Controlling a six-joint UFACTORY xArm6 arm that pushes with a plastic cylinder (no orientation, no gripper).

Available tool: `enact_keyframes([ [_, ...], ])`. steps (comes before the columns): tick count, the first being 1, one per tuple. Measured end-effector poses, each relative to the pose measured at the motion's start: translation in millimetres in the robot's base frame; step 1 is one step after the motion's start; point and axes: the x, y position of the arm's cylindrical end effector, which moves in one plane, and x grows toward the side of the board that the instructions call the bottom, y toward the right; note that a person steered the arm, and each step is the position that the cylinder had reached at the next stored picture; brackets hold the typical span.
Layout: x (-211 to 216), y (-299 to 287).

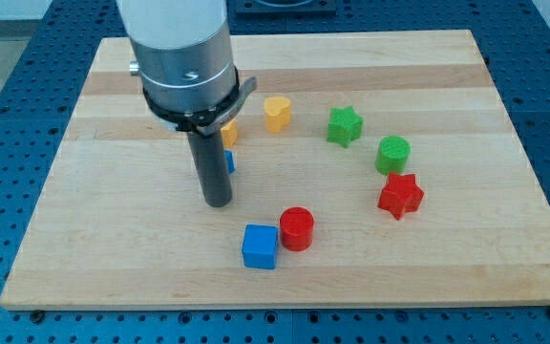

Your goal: Move the blue cube diagonally top left to the red circle

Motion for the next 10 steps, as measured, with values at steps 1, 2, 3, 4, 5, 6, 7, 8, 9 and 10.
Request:
enact_keyframes([
  [1, 12.1, -4.0],
  [2, 12.1, -23.8],
  [3, 20.0, -40.7],
  [4, 50.7, -40.5],
  [5, 71.8, -18.7],
  [6, 86.6, 19.0],
  [7, 98.7, 50.9],
  [8, 108.6, 74.0],
  [9, 111.3, 91.7],
  [10, 111.3, 122.2],
])
